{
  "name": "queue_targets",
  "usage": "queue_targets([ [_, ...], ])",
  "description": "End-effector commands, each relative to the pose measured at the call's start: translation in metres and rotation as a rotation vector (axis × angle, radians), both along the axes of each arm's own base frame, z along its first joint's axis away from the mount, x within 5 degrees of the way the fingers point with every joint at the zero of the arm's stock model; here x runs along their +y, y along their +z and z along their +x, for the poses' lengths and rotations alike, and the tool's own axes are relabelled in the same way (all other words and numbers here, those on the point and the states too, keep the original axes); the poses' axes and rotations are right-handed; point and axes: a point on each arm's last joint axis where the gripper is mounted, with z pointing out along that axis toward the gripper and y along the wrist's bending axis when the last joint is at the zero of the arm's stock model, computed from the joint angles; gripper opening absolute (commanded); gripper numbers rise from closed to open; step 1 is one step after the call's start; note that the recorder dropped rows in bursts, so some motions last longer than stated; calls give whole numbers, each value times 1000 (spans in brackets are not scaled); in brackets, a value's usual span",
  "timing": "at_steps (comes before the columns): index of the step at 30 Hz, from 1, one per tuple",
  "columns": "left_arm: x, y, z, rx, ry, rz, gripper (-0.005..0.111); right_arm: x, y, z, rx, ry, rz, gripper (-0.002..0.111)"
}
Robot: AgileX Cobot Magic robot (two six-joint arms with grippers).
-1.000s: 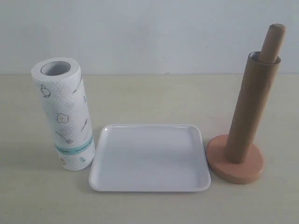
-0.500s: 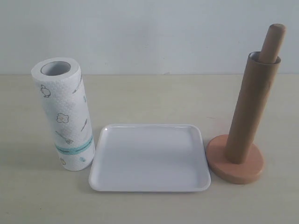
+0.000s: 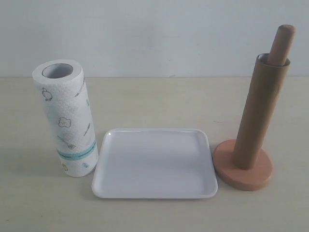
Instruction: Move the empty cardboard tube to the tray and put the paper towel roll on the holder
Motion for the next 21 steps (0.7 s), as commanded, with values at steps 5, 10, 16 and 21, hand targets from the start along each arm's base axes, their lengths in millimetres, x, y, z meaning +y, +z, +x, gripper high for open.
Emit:
queue_targets([
  [5,0,-1,0,0,3,-6,4,-2,36,1,-399,-21,65,3],
  [10,0,-1,0,0,3,-6,4,-3,59,-6,-659,-36,0,3],
  [16,0,-1,0,0,3,-6,4,0,57,13,-456,0,-112,3],
  [21,0,-1,0,0,3,-6,4,7,59,34,-359,83,-127,3],
])
